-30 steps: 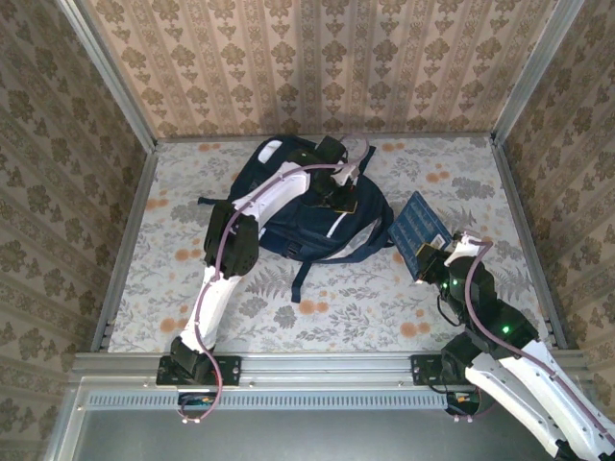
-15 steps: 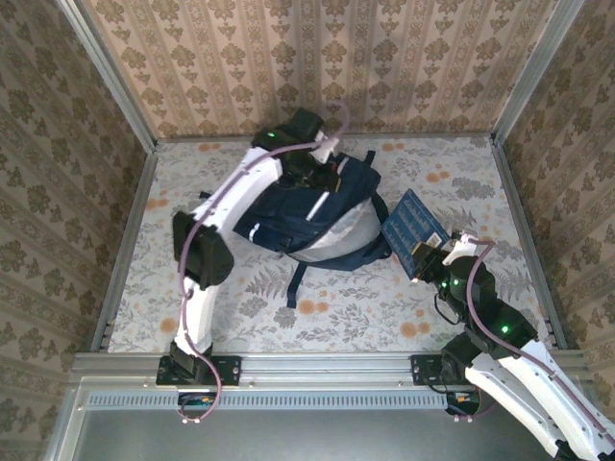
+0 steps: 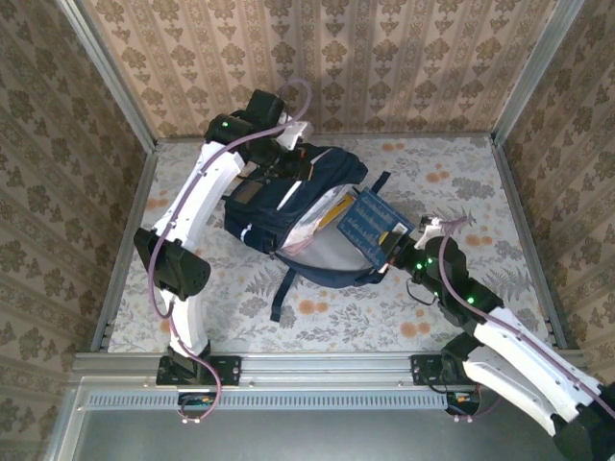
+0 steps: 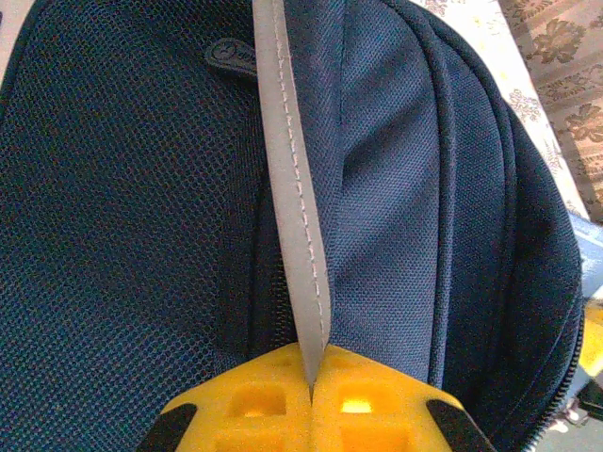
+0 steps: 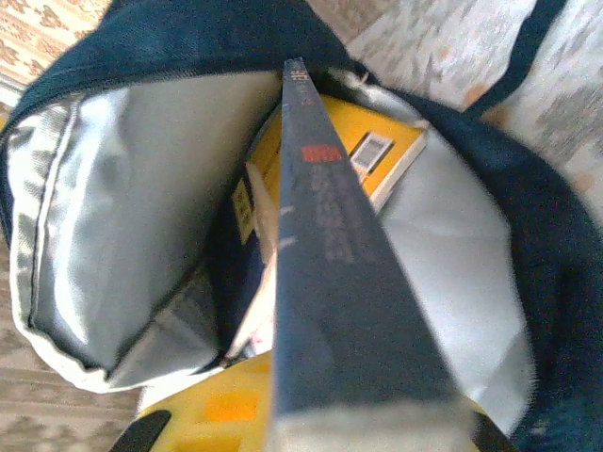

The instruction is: Pack the student bag

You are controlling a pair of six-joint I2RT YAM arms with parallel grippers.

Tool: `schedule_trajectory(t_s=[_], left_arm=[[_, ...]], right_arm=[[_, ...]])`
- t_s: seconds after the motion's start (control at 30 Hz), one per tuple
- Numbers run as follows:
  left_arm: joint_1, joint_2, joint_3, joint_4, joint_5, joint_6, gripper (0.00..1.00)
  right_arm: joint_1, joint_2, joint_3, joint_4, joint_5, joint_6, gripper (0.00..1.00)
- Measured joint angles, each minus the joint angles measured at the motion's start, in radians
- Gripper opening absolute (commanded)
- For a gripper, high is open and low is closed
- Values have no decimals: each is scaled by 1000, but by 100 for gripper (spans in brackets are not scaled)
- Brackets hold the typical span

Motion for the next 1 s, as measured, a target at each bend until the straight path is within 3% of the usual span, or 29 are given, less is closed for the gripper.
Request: schedule_trajectory(t_s=[0.2, 0.37, 0.53, 0.73, 1.0], left_arm=[[13, 0, 0, 5, 47, -2, 0], [13, 0, 0, 14, 67, -19, 0], [13, 0, -3, 35, 86, -37, 0], [19, 0, -9, 63, 130, -68, 0], [25, -2, -41, 107, 183, -99, 0]], right_arm=[[-11, 199, -33, 253, -116, 222, 0], [-11, 269, -43, 428, -150, 352, 0], [-11, 311, -13, 481, -158, 386, 0], [1, 473, 19, 569, -166, 415, 0], [88, 677, 95, 594, -145, 381, 0]])
